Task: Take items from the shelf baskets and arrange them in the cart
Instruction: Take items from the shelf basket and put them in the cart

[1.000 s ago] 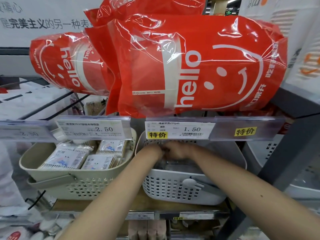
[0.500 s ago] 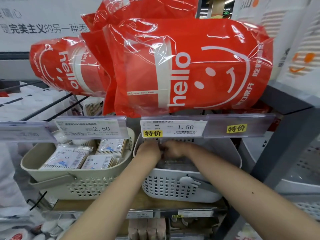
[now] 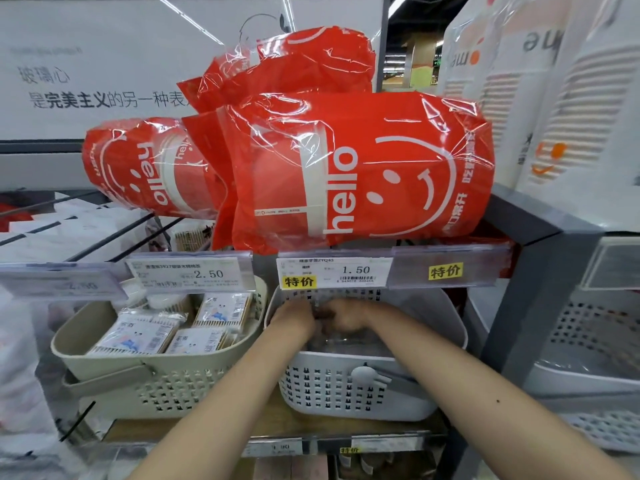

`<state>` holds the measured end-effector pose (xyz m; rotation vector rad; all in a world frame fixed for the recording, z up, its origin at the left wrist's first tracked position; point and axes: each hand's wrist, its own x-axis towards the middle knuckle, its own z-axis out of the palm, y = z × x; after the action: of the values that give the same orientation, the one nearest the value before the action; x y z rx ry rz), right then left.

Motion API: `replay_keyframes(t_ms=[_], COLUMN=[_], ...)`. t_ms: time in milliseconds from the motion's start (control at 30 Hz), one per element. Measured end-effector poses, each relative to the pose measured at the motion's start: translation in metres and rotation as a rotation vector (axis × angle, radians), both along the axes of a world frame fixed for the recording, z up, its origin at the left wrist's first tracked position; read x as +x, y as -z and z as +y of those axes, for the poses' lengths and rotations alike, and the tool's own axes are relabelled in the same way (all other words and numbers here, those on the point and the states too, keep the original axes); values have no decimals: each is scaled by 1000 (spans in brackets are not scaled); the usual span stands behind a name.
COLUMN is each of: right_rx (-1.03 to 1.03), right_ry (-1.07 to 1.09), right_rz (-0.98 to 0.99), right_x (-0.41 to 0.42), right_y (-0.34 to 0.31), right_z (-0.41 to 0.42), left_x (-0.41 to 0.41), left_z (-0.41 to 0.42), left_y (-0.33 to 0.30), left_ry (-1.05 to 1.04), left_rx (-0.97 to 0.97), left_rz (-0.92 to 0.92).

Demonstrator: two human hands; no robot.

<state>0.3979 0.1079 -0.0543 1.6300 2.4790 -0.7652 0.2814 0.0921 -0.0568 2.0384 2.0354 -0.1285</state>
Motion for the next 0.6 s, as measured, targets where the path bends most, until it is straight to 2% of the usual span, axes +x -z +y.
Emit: replay_keyframes(t_ms=[133,233,333,400,500,600], right_rx=[40,131,217,346,575,830], right_ry=[34,69,123,124,118,91], right_rz=[-70,-86,74,157,270,388], right_x=[6,15,23,27,28,18], right_y=[-14,-29,-36,-36,-27,-17], right_z=[-5,-17,-43,-69,-112,-149], left_x=[0,-3,-15,-29,-56,-87], left_z=[-3,-17,-42,-66,-108,-155], left_y=[-9,-30,-49,-53,-46,-37], left_ry=[60,131,277,337,340,304], left_rx=[21,62,169,288,512,616], left_rz=[28,-43,-251,-367,-354,-292])
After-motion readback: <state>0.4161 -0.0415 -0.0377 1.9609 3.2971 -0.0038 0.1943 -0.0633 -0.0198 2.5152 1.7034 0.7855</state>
